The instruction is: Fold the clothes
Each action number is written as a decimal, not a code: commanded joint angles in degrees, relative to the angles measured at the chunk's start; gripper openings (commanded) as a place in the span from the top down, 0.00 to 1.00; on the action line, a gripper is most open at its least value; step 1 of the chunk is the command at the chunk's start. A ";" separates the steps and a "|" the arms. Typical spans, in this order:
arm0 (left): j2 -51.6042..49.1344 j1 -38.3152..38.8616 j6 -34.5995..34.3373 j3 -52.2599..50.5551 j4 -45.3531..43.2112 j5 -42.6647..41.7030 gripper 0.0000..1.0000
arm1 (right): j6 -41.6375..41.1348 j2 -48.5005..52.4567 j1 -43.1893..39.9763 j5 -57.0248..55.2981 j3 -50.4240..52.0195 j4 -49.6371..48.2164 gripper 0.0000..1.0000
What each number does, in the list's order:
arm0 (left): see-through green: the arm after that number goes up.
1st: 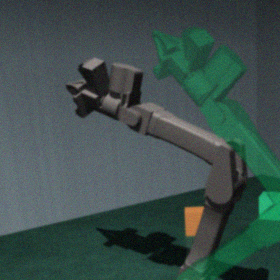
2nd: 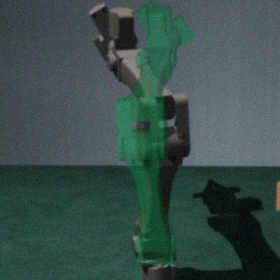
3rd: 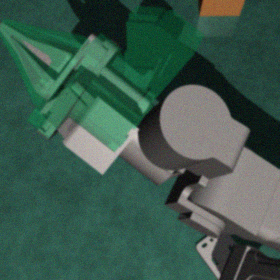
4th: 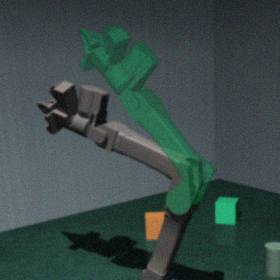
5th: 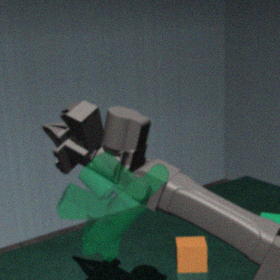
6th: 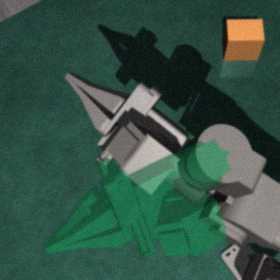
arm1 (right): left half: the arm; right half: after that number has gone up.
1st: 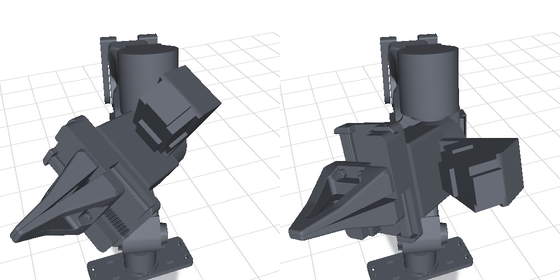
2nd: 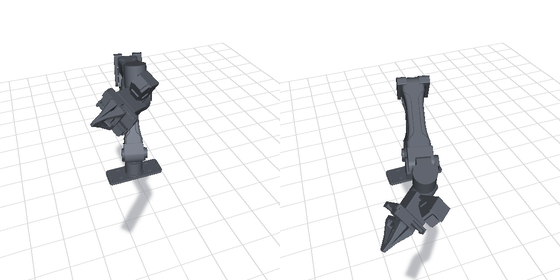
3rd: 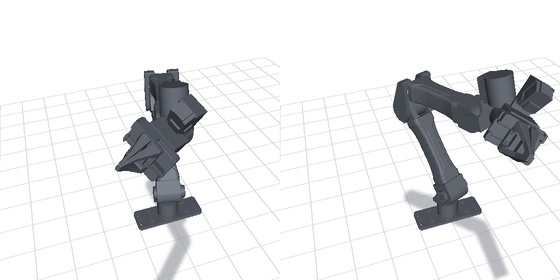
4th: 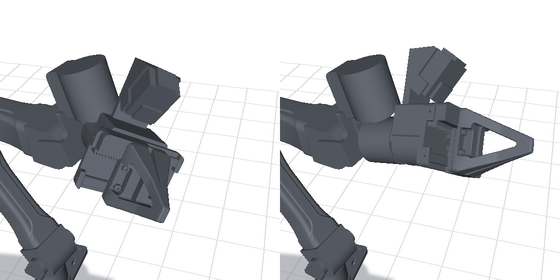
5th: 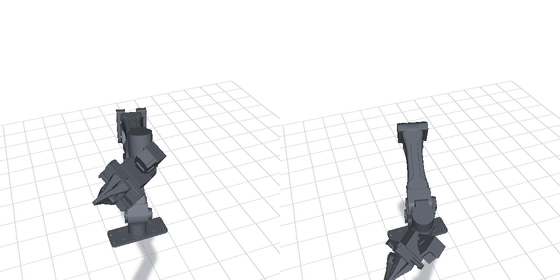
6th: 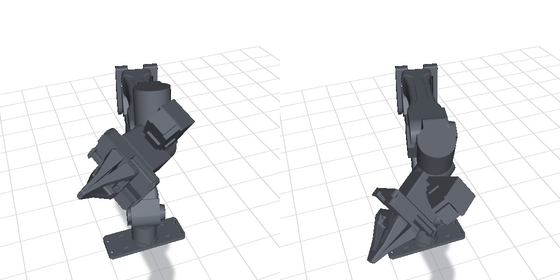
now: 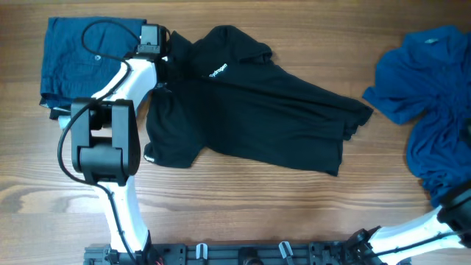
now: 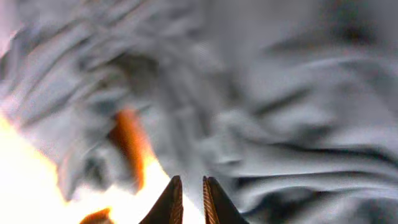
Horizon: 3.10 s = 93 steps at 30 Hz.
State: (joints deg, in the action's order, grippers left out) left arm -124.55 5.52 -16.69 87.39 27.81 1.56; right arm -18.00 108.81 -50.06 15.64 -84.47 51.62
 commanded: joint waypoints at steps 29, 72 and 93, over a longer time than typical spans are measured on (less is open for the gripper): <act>7.61 12.00 -0.52 -1.36 16.09 -2.62 0.77 | 11.61 18.40 46.36 -5.33 0.72 -5.40 0.92; 7.43 12.02 -0.55 -1.36 13.84 -2.64 0.72 | 10.34 14.64 28.76 -9.20 -3.43 -6.71 0.96; 7.43 12.02 -0.74 -1.36 14.14 -2.62 0.67 | 18.08 26.27 20.00 -12.63 -13.03 -37.09 0.96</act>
State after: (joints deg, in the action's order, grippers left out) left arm -116.36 17.26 -16.93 86.41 42.37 -0.38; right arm -5.85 132.38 -28.97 5.39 -92.16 10.68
